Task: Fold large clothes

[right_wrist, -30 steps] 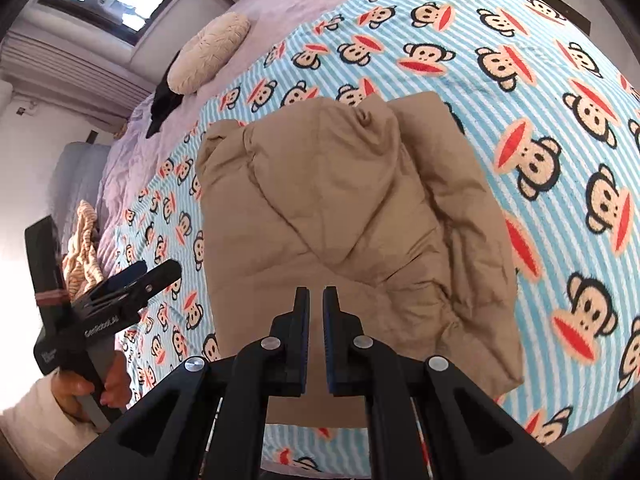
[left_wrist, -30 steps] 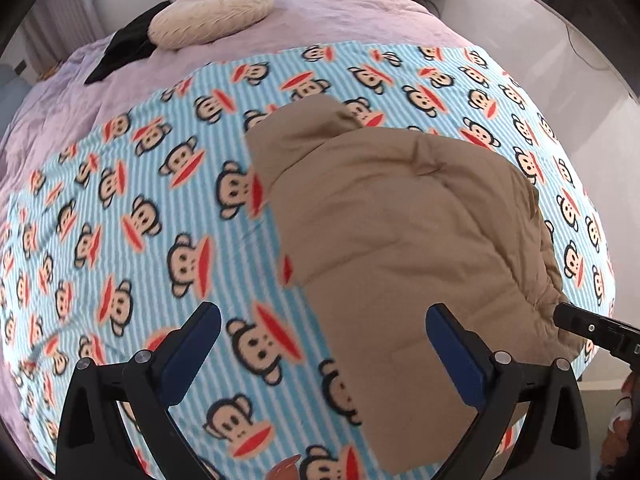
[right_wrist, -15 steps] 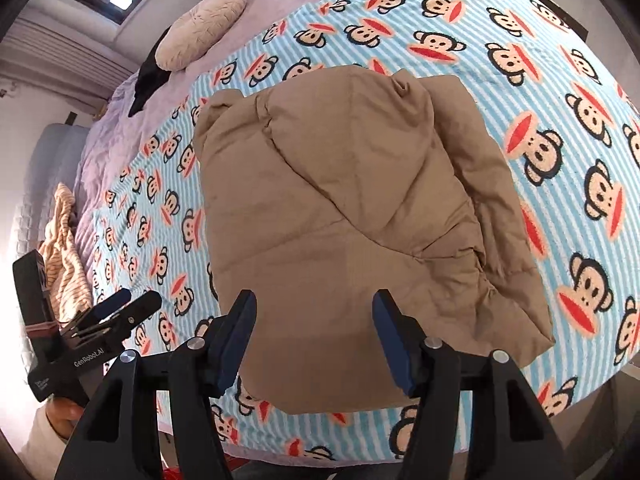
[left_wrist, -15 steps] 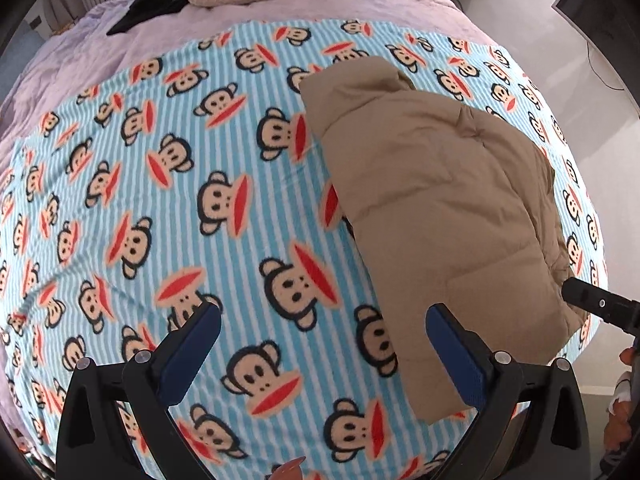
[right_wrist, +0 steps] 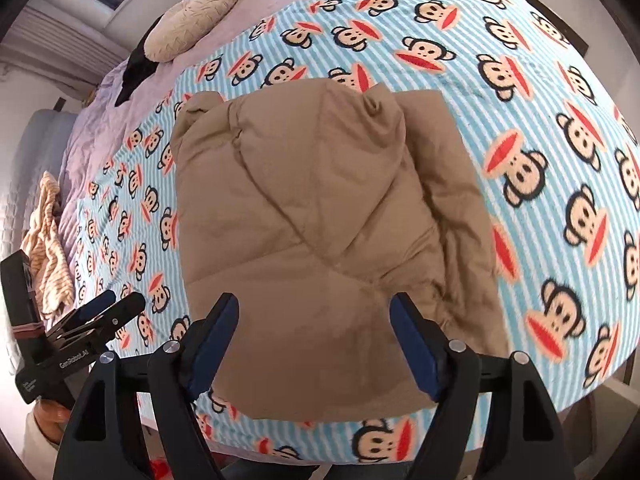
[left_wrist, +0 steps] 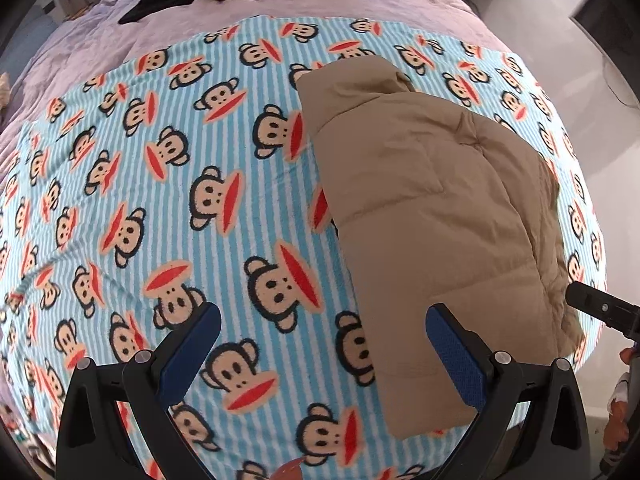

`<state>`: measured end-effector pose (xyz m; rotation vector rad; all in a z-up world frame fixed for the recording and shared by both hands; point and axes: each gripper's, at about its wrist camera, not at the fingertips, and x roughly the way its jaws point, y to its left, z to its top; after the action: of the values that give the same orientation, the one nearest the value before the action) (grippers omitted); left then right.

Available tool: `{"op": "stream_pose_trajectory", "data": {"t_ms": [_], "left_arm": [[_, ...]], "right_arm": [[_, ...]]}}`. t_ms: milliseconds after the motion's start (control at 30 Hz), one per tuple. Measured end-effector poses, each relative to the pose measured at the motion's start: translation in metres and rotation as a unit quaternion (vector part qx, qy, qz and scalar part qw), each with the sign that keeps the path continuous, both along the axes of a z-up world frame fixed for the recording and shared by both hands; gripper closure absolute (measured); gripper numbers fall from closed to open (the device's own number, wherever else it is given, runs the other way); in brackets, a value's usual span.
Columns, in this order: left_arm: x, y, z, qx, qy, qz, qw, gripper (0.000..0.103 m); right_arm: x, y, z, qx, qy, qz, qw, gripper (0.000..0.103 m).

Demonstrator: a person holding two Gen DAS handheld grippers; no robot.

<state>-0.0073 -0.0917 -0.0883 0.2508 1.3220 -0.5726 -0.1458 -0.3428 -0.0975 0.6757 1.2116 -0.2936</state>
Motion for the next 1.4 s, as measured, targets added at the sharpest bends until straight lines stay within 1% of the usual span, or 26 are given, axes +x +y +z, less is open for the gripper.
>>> {"op": "stream_pose_trajectory", "data": {"t_ms": [200, 300, 400, 433, 467, 500, 633, 767, 833, 900, 933, 967, 1000, 1067, 1100, 1133, 1200, 1233, 1300, 1367, 1400], "left_arm": [[-0.006, -0.017, -0.001, 0.010, 0.001, 0.025, 0.9996, 0.000], [-0.009, -0.025, -0.004, 0.014, -0.001, 0.032, 0.9994, 0.000], [-0.011, -0.031, -0.010, 0.023, 0.006, 0.040, 0.9989, 0.000], [-0.013, -0.033, -0.011, 0.024, 0.006, 0.041, 0.9989, 0.000], [-0.014, -0.034, -0.012, 0.024, 0.005, 0.042, 0.9988, 0.000], [-0.016, -0.035, -0.013, 0.024, 0.006, 0.042, 0.9988, 0.000], [-0.018, -0.036, -0.018, 0.010, 0.019, 0.048, 0.9986, 0.000], [-0.019, -0.038, -0.027, 0.015, 0.031, 0.055, 0.9979, 0.000], [-0.018, -0.039, -0.031, 0.012, 0.035, 0.055, 0.9978, 0.000], [-0.014, -0.039, -0.034, 0.000, 0.039, 0.055, 0.9977, 0.000], [-0.011, -0.037, -0.036, -0.010, 0.046, 0.057, 0.9973, 0.000], [-0.006, -0.035, -0.039, -0.028, 0.061, 0.058, 0.9960, 0.000], [-0.002, -0.034, -0.041, -0.046, 0.077, 0.057, 0.9943, 0.000], [0.008, -0.029, -0.048, -0.098, 0.112, 0.059, 0.9871, 0.000], [0.012, -0.027, -0.053, -0.123, 0.126, 0.057, 0.9827, 0.000], [0.016, -0.026, -0.057, -0.138, 0.137, 0.055, 0.9794, 0.000], [0.024, -0.024, -0.072, -0.167, 0.165, 0.054, 0.9705, 0.000], [0.026, -0.025, -0.078, -0.179, 0.178, 0.050, 0.9663, 0.000], [0.030, -0.029, -0.093, -0.205, 0.210, 0.039, 0.9551, 0.000], [0.033, -0.035, -0.106, -0.227, 0.235, 0.032, 0.9447, 0.000], [0.036, -0.038, -0.112, -0.233, 0.240, 0.029, 0.9419, 0.000]], "right_arm": [[0.005, -0.035, 0.002, 0.001, -0.003, 0.025, 1.000, 0.022], [0.006, -0.050, -0.001, 0.002, -0.004, 0.029, 1.000, 0.021], [0.004, -0.064, -0.006, 0.008, 0.000, 0.032, 0.999, 0.021], [0.003, -0.068, -0.007, 0.009, -0.002, 0.033, 0.999, 0.020], [0.002, -0.072, -0.008, 0.008, -0.003, 0.036, 0.999, 0.013], [0.002, -0.075, -0.010, 0.004, -0.003, 0.036, 0.999, 0.009], [-0.002, -0.089, -0.017, -0.009, -0.017, 0.031, 0.999, 0.009], [-0.005, -0.101, -0.027, -0.013, -0.011, 0.036, 0.999, 0.009], [-0.006, -0.108, -0.036, -0.004, 0.002, 0.037, 0.999, 0.009], [-0.006, -0.117, -0.049, 0.023, 0.024, 0.039, 0.999, 0.009], [-0.006, -0.121, -0.055, 0.039, 0.033, 0.038, 0.998, 0.009], [-0.006, -0.126, -0.060, 0.055, 0.035, 0.037, 0.997, 0.009], [-0.005, -0.129, -0.065, 0.078, 0.031, 0.036, 0.996, 0.009], [-0.003, -0.134, -0.069, 0.115, 0.014, 0.038, 0.993, 0.009], [0.000, -0.135, -0.069, 0.123, 0.007, 0.042, 0.991, 0.009], [0.003, -0.135, -0.069, 0.134, -0.004, 0.051, 0.990, 0.009], [0.011, -0.133, -0.071, 0.134, -0.005, 0.073, 0.988, 0.009], [0.015, -0.131, -0.074, 0.128, 0.002, 0.083, 0.988, 0.009], [0.023, -0.129, -0.085, 0.113, 0.020, 0.099, 0.988, 0.009], [0.028, -0.134, -0.100, 0.118, 0.029, 0.102, 0.987, 0.009], [0.029, -0.136, -0.106, 0.124, 0.028, 0.103, 0.987, 0.001]]}}
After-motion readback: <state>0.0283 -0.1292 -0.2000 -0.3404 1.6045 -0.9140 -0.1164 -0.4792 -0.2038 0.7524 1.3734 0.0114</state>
